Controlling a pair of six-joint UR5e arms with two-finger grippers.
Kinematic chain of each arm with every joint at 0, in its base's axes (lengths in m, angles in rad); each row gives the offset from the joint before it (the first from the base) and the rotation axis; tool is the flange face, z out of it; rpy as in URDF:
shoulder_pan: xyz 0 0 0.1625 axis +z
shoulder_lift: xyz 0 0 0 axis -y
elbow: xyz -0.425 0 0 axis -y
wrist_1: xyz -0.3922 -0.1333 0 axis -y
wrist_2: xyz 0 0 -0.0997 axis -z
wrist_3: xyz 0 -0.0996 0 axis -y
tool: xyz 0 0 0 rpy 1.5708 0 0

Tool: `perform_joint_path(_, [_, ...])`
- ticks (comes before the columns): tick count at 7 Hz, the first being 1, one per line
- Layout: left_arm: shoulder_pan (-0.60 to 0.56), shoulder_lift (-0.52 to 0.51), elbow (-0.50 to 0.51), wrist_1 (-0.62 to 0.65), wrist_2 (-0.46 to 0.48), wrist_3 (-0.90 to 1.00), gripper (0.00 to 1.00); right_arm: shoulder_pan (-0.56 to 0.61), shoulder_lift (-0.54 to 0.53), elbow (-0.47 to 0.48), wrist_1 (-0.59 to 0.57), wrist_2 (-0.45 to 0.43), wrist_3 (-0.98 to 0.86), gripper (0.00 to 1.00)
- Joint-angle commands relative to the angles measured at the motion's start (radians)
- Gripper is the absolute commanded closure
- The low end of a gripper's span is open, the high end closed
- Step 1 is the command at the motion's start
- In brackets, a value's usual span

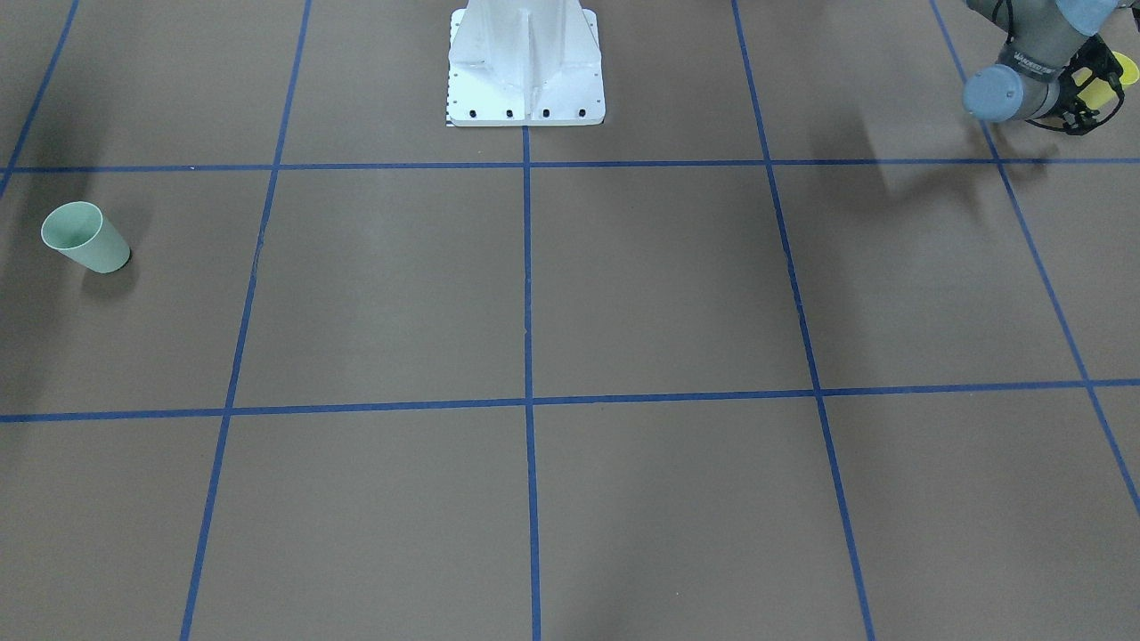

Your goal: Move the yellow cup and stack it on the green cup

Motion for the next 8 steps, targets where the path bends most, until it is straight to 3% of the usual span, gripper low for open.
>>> perform_joint_path(1, [0.012,0.001,0.086,-0.089,-0.001,-0.04,0.09,-0.011,0.0,0.003,-0.001,0.001,0.0,0.0])
perform_joint_path(8, [0.078,0.024,0.136,-0.09,-0.061,-0.14,0.09,-0.037,0.007,0.037,0.001,0.002,0.011,0.0])
